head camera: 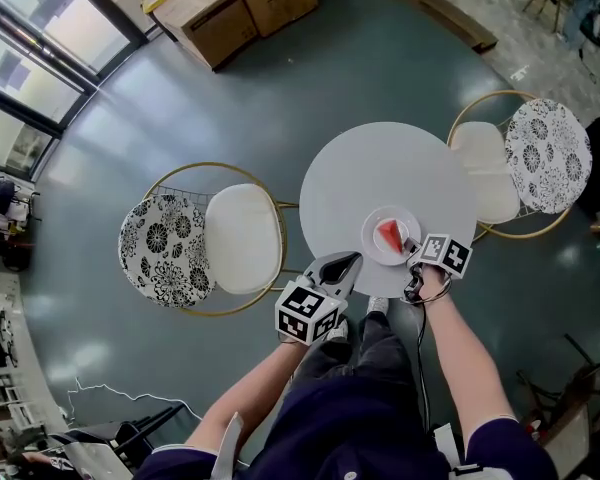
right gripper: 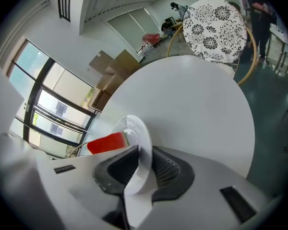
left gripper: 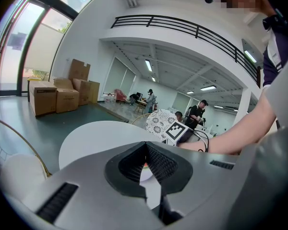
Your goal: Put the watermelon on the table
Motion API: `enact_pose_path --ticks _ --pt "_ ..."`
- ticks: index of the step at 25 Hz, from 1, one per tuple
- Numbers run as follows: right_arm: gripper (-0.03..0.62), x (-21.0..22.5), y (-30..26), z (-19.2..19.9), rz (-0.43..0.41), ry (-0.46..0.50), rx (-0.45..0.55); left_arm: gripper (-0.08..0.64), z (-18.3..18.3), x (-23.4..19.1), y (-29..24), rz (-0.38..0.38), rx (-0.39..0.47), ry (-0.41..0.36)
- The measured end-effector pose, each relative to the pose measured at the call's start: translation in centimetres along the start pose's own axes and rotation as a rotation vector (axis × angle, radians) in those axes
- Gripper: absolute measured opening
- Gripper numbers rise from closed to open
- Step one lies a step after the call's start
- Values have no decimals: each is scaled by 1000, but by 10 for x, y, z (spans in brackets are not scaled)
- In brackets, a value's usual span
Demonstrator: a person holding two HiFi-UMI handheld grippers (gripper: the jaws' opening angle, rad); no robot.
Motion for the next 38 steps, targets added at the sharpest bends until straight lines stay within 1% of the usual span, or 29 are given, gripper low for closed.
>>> enact_pose_path --ticks 5,11,15,17,19,21,23,24,26,30,34,38 --pt "72 -4 2 -4 68 80 -9 5 -2 -1 -1 2 1 1" --pt "80 0 6 -2 146 149 -23 5 -1 -2 -2 8 1 -1" --pt "80 1 14 -9 144 160 10 5 -2 -2 -5 19 3 -2" --pt "78 -4 22 -14 104 166 48 5 -4 -1 -7 26 7 -4" --pt "78 -14 34 -18 32 184 99 5 -6 1 -8 34 10 -10" --pt "74 -23 47 -21 -40 225 153 5 -9 2 -10 42 13 -17" --pt "18 -31 60 -23 -90 280 204 5 -12 3 -12 48 18 -21" --pt "5 -35 65 -23 -114 309 225 5 -13 4 -13 51 20 -23" --pt "5 -45 77 -24 -159 364 259 5 -18 5 -15 59 25 -28" --pt "5 -65 103 -26 -208 476 324 5 -26 9 -17 72 33 -45" --pt "5 -86 130 -28 -251 594 380 5 -36 16 -18 88 36 -83" --pt "5 -102 154 -28 -294 674 435 5 -45 22 -16 104 46 -100"
Point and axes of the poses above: the fingertips, and each gripper's own axes: y backward along the fingers, x to its right, z out of its underside, the point moved 6 cm from there along y, backward along the fingers, and after that the axes turned 4 degrees about z, right-handed, at the moved point
